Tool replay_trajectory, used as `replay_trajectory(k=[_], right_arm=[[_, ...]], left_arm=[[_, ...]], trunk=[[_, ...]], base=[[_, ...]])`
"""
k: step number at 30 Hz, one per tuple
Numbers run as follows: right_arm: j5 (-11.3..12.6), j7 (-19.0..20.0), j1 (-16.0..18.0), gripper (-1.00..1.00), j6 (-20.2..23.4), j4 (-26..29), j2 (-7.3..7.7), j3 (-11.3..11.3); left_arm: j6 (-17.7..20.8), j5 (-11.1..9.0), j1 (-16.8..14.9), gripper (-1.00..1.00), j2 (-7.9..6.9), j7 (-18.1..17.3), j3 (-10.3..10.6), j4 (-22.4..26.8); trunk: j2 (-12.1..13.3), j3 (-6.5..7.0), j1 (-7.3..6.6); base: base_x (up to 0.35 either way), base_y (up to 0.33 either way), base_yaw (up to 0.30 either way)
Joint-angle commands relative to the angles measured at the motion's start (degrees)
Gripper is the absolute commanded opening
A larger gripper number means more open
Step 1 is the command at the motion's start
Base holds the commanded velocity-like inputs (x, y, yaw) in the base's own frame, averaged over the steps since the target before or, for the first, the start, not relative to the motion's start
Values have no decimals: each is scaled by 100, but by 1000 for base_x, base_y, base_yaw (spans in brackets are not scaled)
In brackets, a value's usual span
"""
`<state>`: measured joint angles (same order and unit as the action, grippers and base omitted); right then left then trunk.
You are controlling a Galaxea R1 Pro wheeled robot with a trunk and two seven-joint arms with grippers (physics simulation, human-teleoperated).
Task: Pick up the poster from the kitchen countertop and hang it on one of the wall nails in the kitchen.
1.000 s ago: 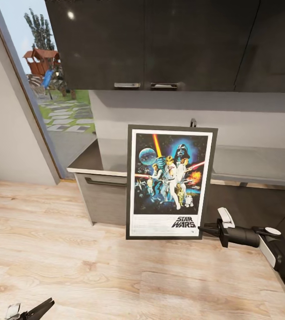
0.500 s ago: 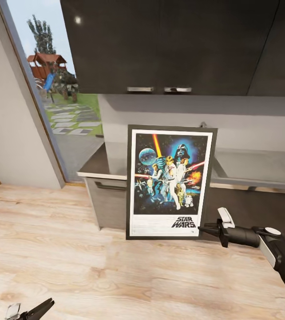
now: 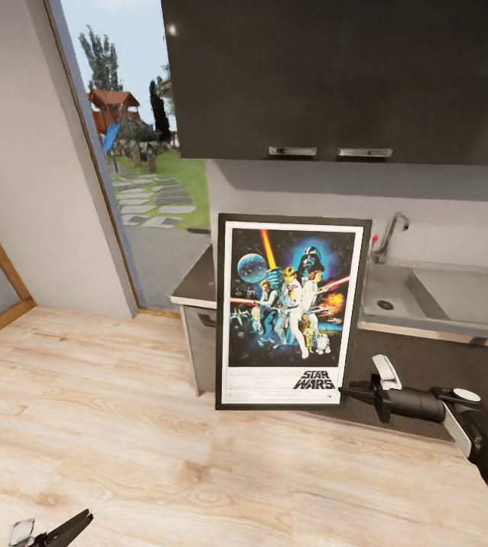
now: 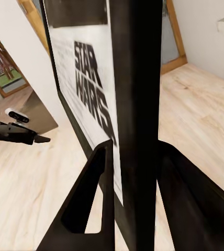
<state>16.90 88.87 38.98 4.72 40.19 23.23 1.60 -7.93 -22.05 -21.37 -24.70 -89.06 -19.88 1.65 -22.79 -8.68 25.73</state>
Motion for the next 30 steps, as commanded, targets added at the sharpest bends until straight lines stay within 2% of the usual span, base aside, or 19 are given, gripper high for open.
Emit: replay_trajectory(k=[1, 18, 21, 22, 23, 24, 26, 28, 29, 30], right_arm=[[33, 32, 5, -100, 73, -1, 6, 16], [38, 33, 5, -100, 73, 2, 8, 16], [40, 33, 5, -100, 73, 5, 7, 16], [41, 34, 5, -100, 73, 5, 6, 16], [41, 34, 5, -100, 73, 5, 6, 16], [41, 34, 5, -100, 73, 6, 6, 16], [42, 34, 5, -100, 76, 6, 6, 16], [43, 34, 5, -100, 81, 6, 6, 16], [46, 34, 5, -100, 88, 6, 6, 16], [47, 34, 5, -100, 90, 6, 6, 16]], left_arm=[[-59, 17, -9, 100, 0, -7, -25, -7], [-59, 17, -9, 100, 0, 1, -23, -2], [-51, 17, -8, 100, 0, 105, 5, 5], [114, 17, -12, 100, 36, 437, 45, 31], [200, 17, -11, 100, 62, 582, 54, 58], [439, 17, -11, 100, 141, 929, 67, 191], [752, 15, -13, 100, 222, 1297, 75, 508], [1138, 12, -12, 100, 280, 1627, 79, 1020], [1646, 11, -14, 100, 334, 1909, 82, 1693], [1874, 10, -14, 100, 360, 2018, 84, 1992]], trunk=[[-12, -18, 5], [-12, -124, 5], [-12, -144, 5], [-12, -150, 5], [-12, -157, 5], [-12, -163, 5], [-12, -176, 5], [-12, -189, 5], [-12, -196, 5], [-12, -202, 5]], base=[[206, 262, 219], [227, 245, 207], [261, 238, 201], [270, 238, 201], [272, 238, 201], [274, 237, 201], [276, 237, 200], [277, 237, 200], [278, 236, 200], [278, 236, 200]])
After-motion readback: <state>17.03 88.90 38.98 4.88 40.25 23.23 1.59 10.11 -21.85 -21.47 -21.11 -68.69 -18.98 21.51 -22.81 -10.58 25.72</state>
